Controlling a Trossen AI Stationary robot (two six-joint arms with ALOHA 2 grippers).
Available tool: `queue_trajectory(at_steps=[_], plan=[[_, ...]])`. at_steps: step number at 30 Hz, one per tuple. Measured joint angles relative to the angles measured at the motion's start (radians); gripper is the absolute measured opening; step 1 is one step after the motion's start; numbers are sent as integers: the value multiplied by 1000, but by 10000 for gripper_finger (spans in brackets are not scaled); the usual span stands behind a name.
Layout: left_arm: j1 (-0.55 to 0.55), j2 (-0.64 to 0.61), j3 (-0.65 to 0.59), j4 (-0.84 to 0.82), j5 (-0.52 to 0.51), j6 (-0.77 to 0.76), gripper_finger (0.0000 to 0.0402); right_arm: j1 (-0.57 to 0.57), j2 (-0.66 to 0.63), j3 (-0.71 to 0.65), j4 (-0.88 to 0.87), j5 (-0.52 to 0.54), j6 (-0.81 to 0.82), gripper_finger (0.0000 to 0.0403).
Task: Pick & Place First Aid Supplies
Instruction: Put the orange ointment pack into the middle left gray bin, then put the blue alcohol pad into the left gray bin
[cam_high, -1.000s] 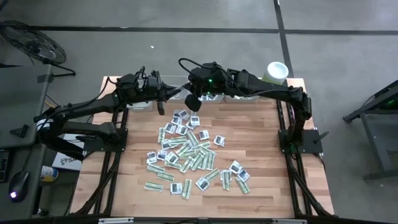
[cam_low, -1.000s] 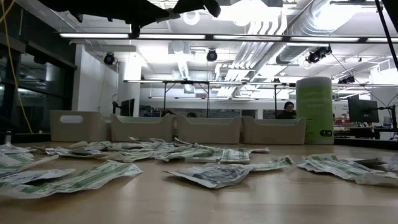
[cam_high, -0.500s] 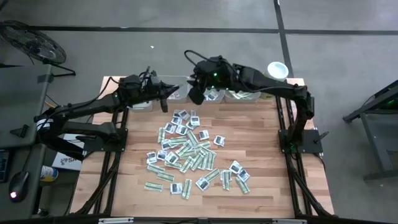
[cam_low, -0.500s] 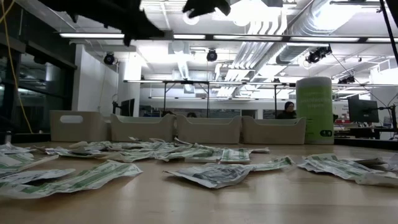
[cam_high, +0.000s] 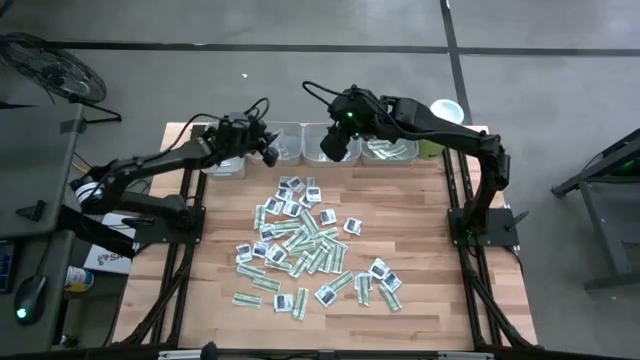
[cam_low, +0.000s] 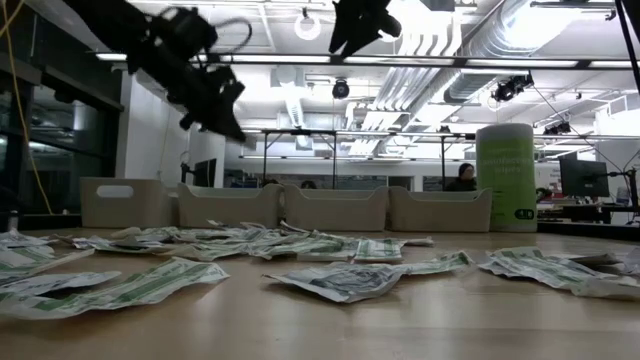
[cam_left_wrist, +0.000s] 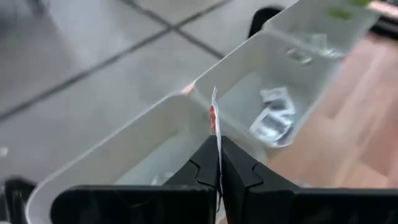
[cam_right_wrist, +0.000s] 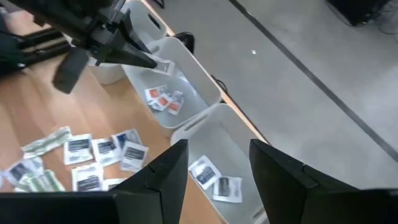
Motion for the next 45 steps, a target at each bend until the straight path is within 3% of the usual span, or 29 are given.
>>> queue_trajectory(at_steps=[11, 21, 34, 45], plan=[[170, 177, -1, -5, 257, -125, 1, -1, 0, 0, -60, 30, -7, 165], [179, 223, -1, -23, 265, -207, 5, -6, 0, 0, -68, 30, -4, 165], [180, 223, 3, -16, 272, -227, 82, -5, 0, 0, -111, -8, 19, 165], [179, 215, 113, -58, 463, -174, 87, -3, 1, 0, -191, -27, 40, 165]])
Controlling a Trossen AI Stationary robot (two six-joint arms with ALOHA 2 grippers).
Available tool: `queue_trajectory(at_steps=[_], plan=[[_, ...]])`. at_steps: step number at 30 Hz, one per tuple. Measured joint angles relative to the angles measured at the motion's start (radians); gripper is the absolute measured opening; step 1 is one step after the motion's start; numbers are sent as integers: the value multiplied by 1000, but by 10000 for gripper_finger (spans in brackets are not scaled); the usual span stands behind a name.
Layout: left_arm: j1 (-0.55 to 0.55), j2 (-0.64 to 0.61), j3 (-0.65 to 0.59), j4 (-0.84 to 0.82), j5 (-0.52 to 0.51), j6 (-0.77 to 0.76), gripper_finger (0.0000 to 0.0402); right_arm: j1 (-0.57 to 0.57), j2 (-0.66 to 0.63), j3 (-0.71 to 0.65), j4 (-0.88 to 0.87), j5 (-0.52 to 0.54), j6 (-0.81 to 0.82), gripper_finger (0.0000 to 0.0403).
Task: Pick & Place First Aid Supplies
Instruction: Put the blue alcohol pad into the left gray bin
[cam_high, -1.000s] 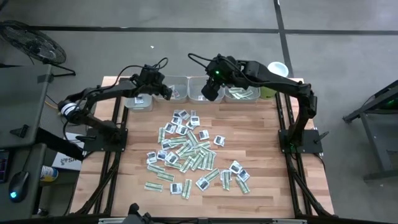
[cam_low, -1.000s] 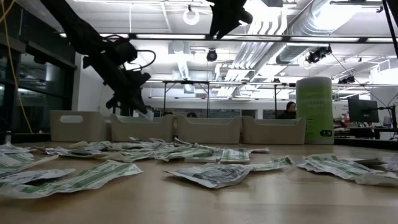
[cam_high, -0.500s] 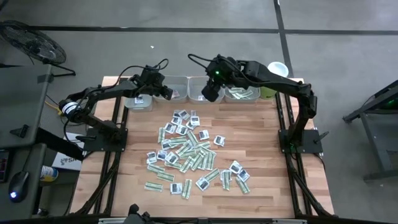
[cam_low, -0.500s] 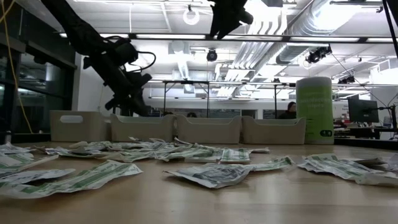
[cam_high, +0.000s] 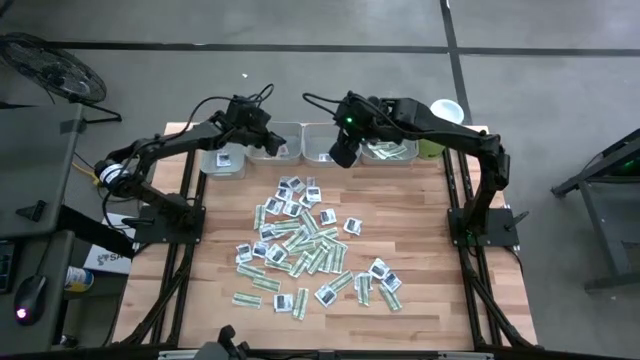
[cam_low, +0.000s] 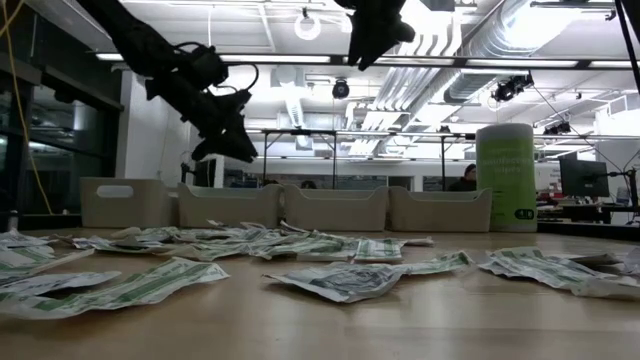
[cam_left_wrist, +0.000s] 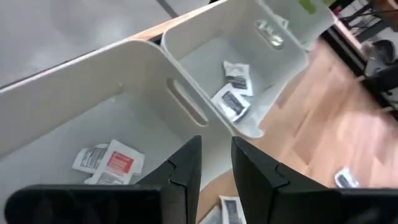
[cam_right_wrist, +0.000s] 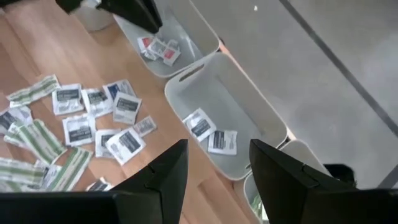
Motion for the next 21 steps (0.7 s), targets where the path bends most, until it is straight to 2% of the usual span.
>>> queue_trajectory(at_steps=[10, 16, 21], plan=[[0, -170, 12, -158, -17, 62, 88, 36, 0, -20, -48, 17, 31, 165], [-37, -262, 12, -239, -42, 72, 88, 58, -15, -218, 39, -21, 70, 165], [-130, -309, 12, -289, -85, 76, 88, 82, -43, -387, 178, -96, 139, 165]])
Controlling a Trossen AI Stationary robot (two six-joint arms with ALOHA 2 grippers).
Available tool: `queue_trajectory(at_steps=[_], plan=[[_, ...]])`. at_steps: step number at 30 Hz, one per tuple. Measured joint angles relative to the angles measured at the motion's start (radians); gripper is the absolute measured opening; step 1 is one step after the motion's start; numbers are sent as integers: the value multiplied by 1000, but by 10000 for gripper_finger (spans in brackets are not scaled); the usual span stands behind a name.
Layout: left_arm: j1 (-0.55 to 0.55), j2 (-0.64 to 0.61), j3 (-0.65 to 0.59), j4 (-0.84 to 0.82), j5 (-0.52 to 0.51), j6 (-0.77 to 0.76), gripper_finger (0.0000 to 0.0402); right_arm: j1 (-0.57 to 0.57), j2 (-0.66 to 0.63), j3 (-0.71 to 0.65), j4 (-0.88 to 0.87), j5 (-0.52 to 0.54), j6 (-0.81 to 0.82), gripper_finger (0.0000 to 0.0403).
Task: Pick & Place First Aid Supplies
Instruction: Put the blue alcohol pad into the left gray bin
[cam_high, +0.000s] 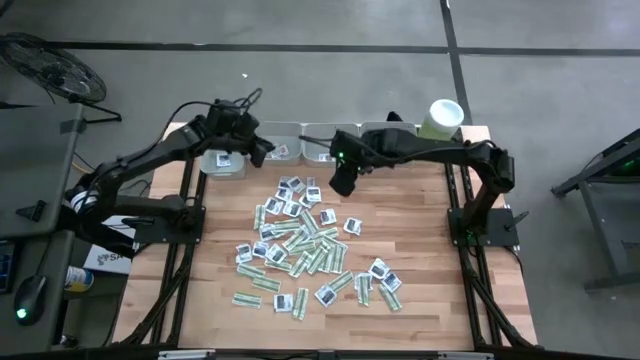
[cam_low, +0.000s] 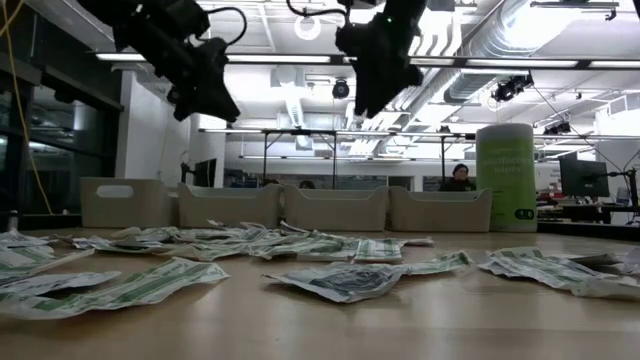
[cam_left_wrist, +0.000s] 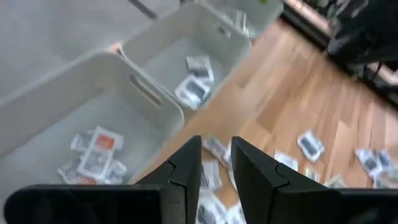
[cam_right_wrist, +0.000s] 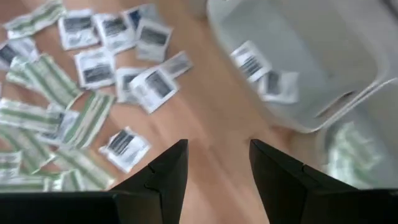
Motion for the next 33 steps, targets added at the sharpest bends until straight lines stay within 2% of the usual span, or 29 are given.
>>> queue_trajectory(at_steps=[5, 10, 14, 22, 28, 33], plan=[[-99, -32, 0, -43, -69, 1, 88, 13, -33, -113, 52, -66, 44, 165], [-163, -41, 0, -72, -112, 4, 88, 16, -80, -205, 54, -76, 68, 165], [-166, -41, 0, -79, -115, 40, 88, 11, -153, -318, 102, -77, 76, 165], [-165, -40, 0, -76, -149, 45, 88, -29, -324, -576, 285, -197, 171, 165], [-165, -40, 0, -63, -149, 49, 88, -31, -424, -671, 285, -301, 240, 165], [-165, -40, 0, -49, -141, 53, 88, 32, -476, -712, 253, -375, 340, 165]])
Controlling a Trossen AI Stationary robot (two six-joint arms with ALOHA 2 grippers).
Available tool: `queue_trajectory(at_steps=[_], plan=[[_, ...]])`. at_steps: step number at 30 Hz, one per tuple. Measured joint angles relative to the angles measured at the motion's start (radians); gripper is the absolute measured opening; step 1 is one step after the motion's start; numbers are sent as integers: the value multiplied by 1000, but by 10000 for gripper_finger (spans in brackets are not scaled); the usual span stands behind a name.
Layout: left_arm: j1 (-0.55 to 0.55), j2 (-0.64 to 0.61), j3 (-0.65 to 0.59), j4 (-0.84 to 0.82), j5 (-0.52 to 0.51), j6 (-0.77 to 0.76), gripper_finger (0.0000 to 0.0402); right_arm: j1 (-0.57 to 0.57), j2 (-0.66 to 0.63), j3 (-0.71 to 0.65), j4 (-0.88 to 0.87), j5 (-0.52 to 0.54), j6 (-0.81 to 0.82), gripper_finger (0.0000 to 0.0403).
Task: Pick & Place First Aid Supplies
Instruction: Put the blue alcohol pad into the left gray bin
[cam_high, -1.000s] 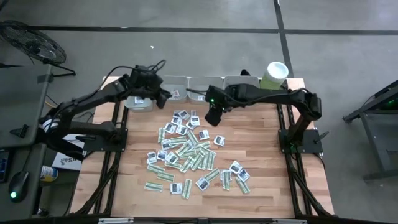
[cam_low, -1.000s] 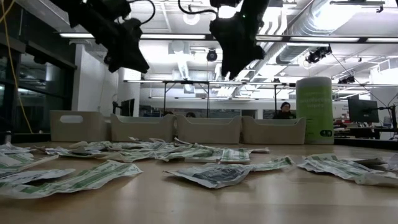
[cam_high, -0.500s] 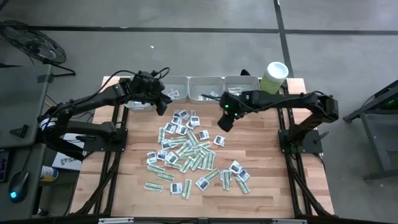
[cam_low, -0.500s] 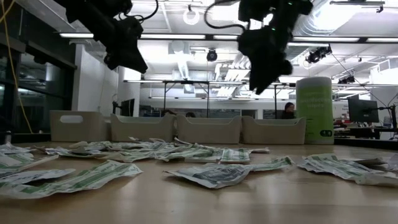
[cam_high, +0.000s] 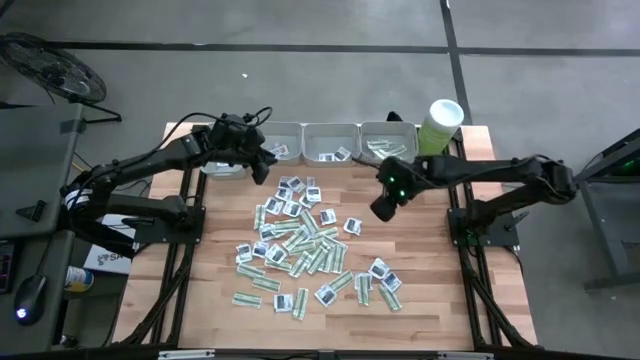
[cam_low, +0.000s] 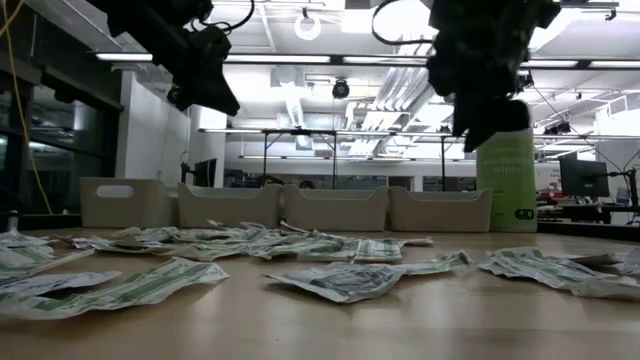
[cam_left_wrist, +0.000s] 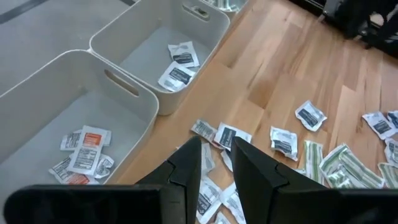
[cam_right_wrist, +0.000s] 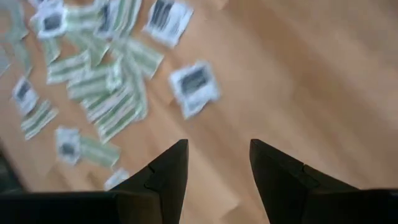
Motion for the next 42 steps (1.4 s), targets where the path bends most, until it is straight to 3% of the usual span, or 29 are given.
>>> queue_trajectory(at_steps=[8, 14, 21, 29, 35, 42], plan=[[0, 0, 0, -1, 79, 54, 88, 183, -7, -5, -67, 3, 327, 165], [0, 0, 0, -1, 119, 85, 88, 350, 1, -5, -68, 93, 599, 165], [0, 0, 0, -1, 126, 86, 88, 537, 76, -5, -58, 154, 897, 165], [0, 0, 0, -9, 144, 104, 88, 680, 180, -5, -30, 146, 1286, 165], [0, 1, 0, -9, 144, 104, 88, 716, 255, -5, 36, 78, 1397, 165], [0, 1, 0, -9, 144, 104, 88, 727, 363, -5, 72, 61, 1411, 165]])
